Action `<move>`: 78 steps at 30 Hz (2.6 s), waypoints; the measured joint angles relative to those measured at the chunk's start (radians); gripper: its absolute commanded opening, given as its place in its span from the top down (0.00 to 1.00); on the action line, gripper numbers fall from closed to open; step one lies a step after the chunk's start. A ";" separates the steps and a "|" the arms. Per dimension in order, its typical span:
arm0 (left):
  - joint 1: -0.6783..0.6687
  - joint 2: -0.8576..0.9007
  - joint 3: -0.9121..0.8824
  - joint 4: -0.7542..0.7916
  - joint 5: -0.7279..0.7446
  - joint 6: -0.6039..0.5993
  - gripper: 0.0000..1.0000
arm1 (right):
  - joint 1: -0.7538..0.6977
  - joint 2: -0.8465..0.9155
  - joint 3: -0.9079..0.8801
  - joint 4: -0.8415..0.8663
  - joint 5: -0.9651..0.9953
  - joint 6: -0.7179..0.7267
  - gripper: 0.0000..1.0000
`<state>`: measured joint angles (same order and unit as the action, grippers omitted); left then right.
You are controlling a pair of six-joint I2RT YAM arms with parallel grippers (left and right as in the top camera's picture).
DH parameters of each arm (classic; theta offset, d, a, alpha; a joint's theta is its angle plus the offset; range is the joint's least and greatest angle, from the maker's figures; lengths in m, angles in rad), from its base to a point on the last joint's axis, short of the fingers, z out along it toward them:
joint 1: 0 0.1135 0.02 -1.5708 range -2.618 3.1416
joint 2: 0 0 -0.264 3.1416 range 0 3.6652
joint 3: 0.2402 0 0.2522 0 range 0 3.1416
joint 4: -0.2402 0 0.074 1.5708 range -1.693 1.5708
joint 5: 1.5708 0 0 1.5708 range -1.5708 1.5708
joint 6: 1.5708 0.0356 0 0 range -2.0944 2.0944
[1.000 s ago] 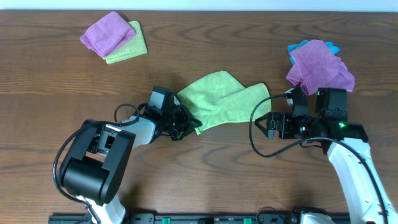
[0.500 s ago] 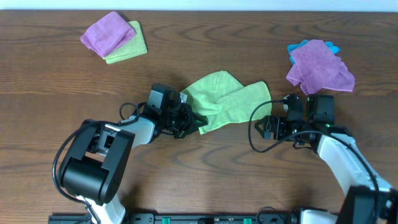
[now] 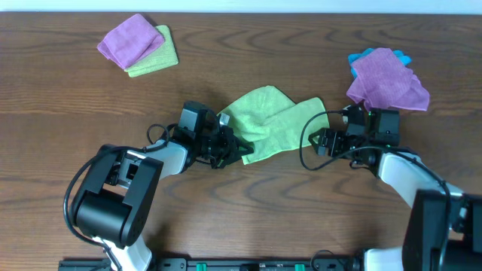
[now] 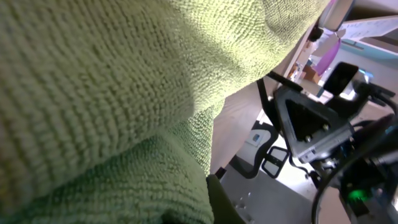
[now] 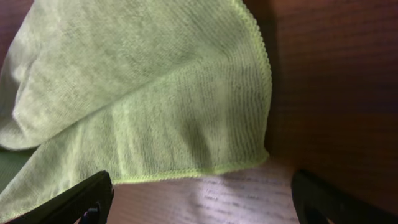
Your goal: Fold the cloth
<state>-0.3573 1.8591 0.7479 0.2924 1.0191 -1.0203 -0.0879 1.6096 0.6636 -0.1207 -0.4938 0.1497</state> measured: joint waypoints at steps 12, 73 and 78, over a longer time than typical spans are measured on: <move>0.000 0.000 0.000 0.000 0.026 0.000 0.94 | -0.001 0.068 0.020 0.089 -0.036 0.030 0.22; 0.220 -0.096 0.241 0.111 0.147 -0.100 0.94 | 0.031 -0.424 0.041 -0.036 -0.064 0.060 0.99; 0.222 -0.093 0.314 0.108 0.077 -0.106 0.94 | 0.034 -0.323 0.167 0.000 -0.064 0.063 0.99</move>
<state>-0.1352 1.7660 1.0618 0.4004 1.0958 -1.1263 -0.0536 1.2861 0.8310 -0.1207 -0.5579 0.2131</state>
